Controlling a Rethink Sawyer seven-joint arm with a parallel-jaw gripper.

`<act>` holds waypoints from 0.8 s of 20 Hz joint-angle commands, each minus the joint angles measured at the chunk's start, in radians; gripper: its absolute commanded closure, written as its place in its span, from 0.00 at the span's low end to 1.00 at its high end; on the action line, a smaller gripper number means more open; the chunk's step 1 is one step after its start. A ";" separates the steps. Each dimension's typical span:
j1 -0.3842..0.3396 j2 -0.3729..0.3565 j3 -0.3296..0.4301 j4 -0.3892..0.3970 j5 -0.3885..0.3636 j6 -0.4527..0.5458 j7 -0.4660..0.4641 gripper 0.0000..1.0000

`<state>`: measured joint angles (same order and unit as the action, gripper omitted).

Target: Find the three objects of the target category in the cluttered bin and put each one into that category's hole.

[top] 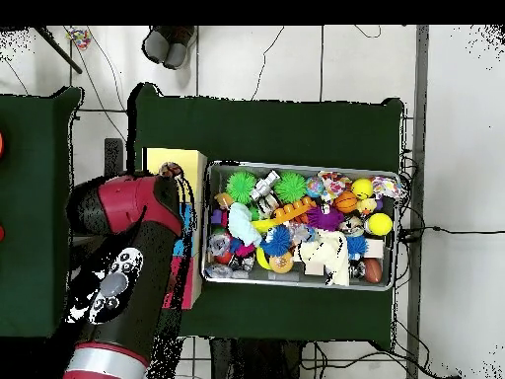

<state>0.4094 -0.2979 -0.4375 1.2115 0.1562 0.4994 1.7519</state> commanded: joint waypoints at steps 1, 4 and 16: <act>-0.023 0.053 0.168 0.045 0.055 0.049 0.188 1.00; -0.063 0.039 0.211 0.074 0.046 0.007 0.140 1.00; -0.252 0.016 0.348 0.107 -0.053 -0.046 -0.037 1.00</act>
<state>0.2393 -0.3145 -0.2679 1.2129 0.1560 0.4979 1.7521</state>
